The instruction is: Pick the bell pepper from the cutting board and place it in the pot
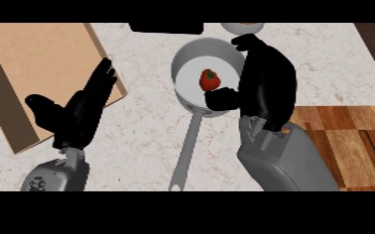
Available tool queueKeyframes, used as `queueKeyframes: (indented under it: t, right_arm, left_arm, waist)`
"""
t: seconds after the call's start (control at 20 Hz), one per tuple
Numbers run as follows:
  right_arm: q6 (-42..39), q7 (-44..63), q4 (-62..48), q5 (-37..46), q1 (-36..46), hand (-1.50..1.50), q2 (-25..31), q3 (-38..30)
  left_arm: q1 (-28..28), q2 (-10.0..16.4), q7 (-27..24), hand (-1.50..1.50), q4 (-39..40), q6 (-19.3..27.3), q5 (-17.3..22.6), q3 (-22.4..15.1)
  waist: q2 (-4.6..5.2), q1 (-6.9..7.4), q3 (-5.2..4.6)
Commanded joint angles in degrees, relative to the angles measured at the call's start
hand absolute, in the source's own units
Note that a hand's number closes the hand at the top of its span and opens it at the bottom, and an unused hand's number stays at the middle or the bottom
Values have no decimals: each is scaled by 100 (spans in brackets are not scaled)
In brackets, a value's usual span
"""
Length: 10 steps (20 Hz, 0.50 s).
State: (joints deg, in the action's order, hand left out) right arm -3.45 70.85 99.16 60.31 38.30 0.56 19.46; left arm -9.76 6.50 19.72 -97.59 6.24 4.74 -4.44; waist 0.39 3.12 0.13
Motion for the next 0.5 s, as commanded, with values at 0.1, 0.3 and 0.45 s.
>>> queueKeyframes:
  t: [0.1, 0.3, 0.45]
  right_arm:
    - [2065, 659, 46, 407, 73, -150, -53, -91]
    - [2398, 622, 284, 1115, 250, -150, -54, -306]
    - [2496, 916, 543, 1545, 181, -150, -54, -319]
  left_arm:
    - [98, 82, -117, 0, 142, -113, 45, 88]
    - [104, -41, 121, 0, 10, 120, -55, 42]
    - [311, -26, -141, 0, 33, 60, -60, 69]
  waist:
    - [-9, -94, -11]
    - [-50, -192, -11]
    - [-70, -227, -17]
